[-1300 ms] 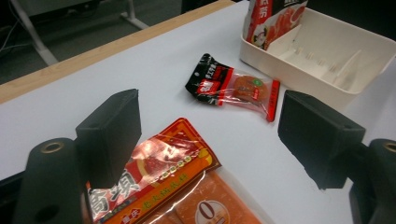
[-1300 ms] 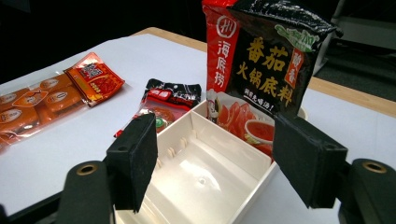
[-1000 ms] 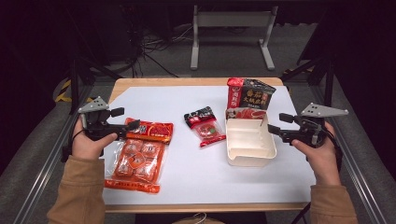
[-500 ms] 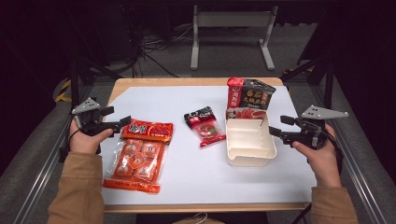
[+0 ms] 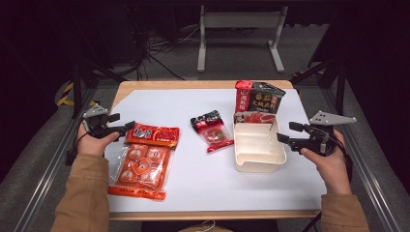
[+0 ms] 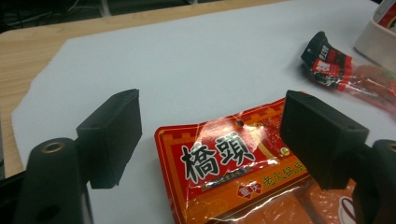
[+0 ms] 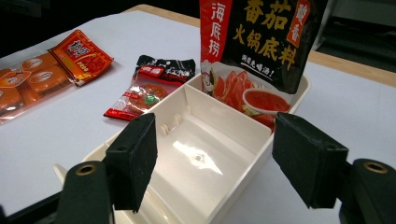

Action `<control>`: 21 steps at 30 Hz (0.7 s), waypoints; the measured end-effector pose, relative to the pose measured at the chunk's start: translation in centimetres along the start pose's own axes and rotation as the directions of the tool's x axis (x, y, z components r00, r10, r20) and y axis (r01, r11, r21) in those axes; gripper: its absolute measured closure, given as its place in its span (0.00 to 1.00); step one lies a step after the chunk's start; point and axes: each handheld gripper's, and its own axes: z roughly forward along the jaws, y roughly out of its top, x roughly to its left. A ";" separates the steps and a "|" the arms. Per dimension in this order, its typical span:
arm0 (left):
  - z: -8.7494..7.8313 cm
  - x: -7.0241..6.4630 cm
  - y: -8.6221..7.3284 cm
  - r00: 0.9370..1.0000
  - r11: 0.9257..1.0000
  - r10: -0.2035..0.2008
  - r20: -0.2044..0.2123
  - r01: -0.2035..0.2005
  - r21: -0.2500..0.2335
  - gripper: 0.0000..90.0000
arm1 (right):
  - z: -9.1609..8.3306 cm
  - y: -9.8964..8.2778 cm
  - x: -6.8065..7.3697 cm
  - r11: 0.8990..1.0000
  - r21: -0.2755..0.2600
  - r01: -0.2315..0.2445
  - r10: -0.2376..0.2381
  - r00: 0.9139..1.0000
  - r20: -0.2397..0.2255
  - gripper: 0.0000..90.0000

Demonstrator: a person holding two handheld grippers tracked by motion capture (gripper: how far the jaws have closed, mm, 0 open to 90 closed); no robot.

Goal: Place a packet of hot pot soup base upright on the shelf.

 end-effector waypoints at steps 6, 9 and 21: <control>1.4 0.7 -0.5 1.000 0.998 -0.019 0.007 0.019 0.060 0.24 | -0.3 -0.3 -0.1 1.000 -0.002 -0.011 0.011 1.000 0.010 0.34; 2.3 0.9 -0.7 1.000 0.996 -0.027 -0.002 0.027 0.089 0.22 | -0.6 -0.6 -0.1 1.000 -0.002 -0.015 0.015 1.000 0.015 0.34; 4.9 1.7 -1.7 0.998 0.990 -0.041 -0.041 0.047 0.135 0.15 | -0.8 -1.3 -0.2 1.000 0.008 -0.029 0.028 0.999 0.025 0.33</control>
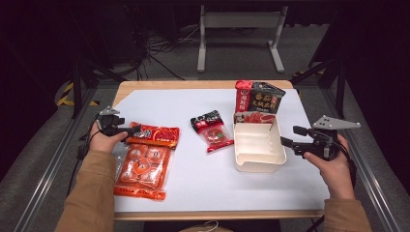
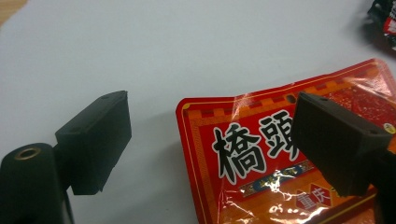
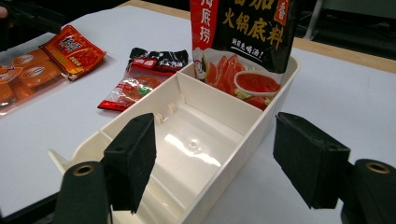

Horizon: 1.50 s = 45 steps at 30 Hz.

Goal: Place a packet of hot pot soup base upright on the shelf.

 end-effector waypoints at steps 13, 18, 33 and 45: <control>1.0 0.4 -0.4 0.998 0.999 -0.027 0.048 0.026 0.035 0.15 | 0.2 -0.4 0.1 1.000 0.015 0.006 -0.006 1.000 0.004 0.33; 1.4 0.3 -0.6 0.995 0.998 -0.036 0.088 0.031 0.062 0.16 | 0.2 -0.4 0.1 1.000 0.014 0.007 -0.007 1.000 0.001 0.33; 0.9 -0.7 -0.4 0.968 0.999 0.008 0.251 -0.021 0.047 0.26 | 0.3 -0.3 0.1 1.000 0.009 0.012 -0.012 1.000 -0.004 0.32; -0.7 -1.1 0.0 0.970 0.997 0.062 0.234 -0.069 0.025 0.50 | 0.3 -0.3 0.2 1.000 0.005 0.015 -0.015 1.000 -0.012 0.32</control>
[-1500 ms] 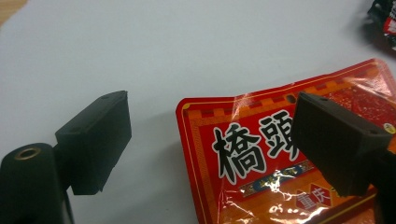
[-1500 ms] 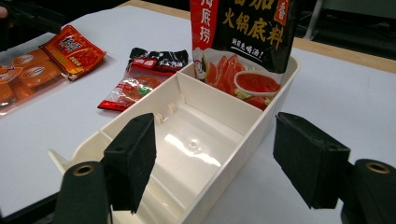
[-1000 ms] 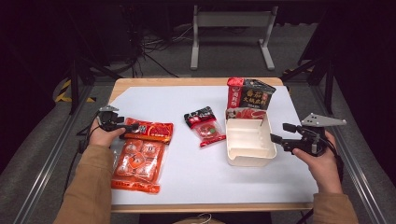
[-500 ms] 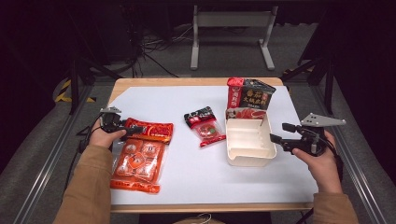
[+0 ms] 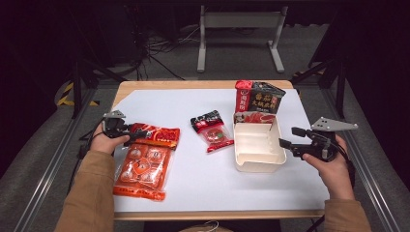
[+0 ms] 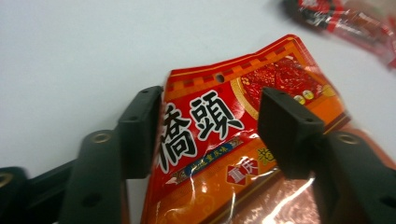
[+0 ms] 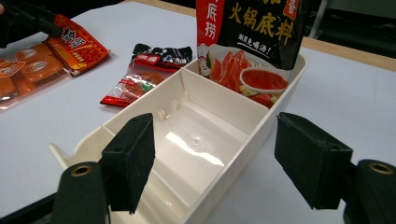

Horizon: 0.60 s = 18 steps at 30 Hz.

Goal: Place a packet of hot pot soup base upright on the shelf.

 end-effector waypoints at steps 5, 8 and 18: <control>-0.1 0.1 -0.2 0.999 1.000 -0.007 0.033 0.007 0.004 0.58 | 0.0 0.0 0.0 1.000 0.000 0.001 -0.001 1.000 0.000 0.32; 0.0 0.2 -0.5 0.999 1.000 -0.010 0.042 0.010 0.001 0.58 | 0.1 0.0 0.0 1.000 0.001 0.001 -0.001 1.000 -0.004 0.32; 0.4 0.5 -1.1 0.999 1.000 -0.023 0.027 0.023 0.011 0.69 | 0.2 0.0 0.1 1.000 0.004 0.007 -0.007 1.000 -0.011 0.33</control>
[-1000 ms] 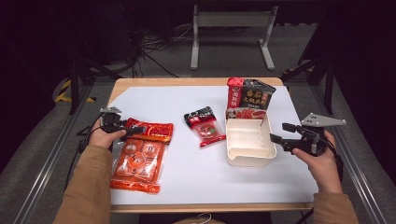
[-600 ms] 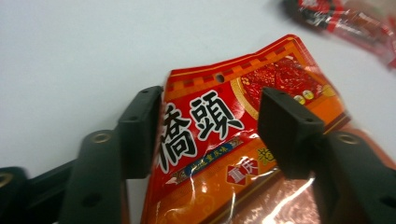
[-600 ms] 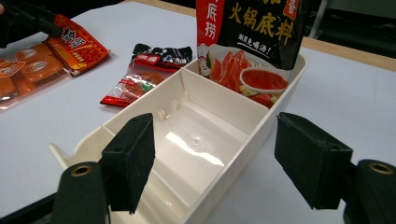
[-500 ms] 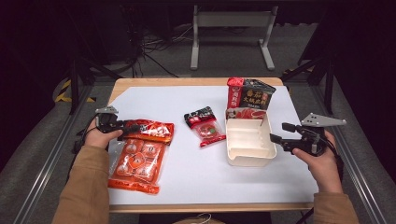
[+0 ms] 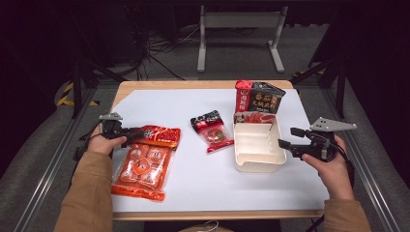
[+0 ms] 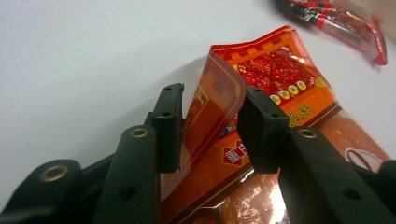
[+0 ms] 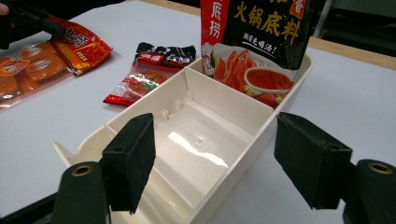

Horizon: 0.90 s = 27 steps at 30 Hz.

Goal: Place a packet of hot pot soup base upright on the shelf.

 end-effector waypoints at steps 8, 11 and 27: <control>0.8 0.2 -0.4 0.997 0.998 0.023 -0.069 -0.019 0.057 0.82 | 0.2 0.0 0.1 1.000 0.003 0.003 -0.003 1.000 -0.007 0.33; 0.8 0.5 -0.5 0.996 0.998 0.038 -0.084 -0.034 0.053 0.93 | 0.2 0.0 0.1 1.000 0.004 0.006 -0.006 1.000 -0.001 0.33; -1.3 -0.4 0.4 0.998 1.000 0.005 -0.068 -0.006 -0.014 1.00 | 0.0 0.4 0.2 1.000 -0.012 0.018 -0.017 1.000 0.010 0.38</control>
